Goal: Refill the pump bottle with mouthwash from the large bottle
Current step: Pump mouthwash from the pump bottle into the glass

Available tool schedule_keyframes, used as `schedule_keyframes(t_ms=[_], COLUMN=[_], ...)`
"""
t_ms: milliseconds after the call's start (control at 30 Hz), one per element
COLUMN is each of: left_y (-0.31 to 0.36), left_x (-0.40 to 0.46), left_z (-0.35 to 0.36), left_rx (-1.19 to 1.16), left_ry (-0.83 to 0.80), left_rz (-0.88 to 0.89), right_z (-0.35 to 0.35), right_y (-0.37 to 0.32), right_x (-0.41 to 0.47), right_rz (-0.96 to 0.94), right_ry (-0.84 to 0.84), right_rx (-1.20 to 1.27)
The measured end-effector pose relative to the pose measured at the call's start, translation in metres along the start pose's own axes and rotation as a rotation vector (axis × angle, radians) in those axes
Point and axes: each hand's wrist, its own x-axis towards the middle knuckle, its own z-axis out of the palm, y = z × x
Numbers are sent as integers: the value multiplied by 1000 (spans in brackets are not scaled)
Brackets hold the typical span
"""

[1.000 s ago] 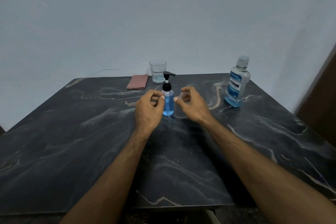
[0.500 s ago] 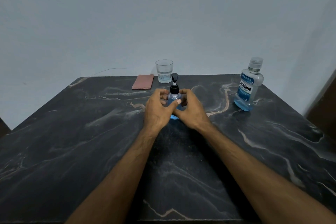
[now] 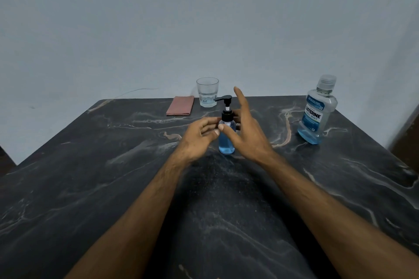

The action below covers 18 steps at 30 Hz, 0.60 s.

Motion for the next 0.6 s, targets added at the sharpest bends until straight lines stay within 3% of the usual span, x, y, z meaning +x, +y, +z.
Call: schedule_keyframes(t_ms=[233, 433, 600], left_y=[-13, -11, -9], left_x=[16, 47, 87], left_z=[-17, -30, -37], left_rx=[-44, 38, 104], left_ry=[169, 295, 379], left_rz=[-57, -42, -48], right_z=[8, 12, 6], right_y=[8, 16, 35], right_x=[-1, 12, 42], right_rz=[-65, -81, -47], right_ry=[89, 63, 152], right_rx=[-29, -7, 22])
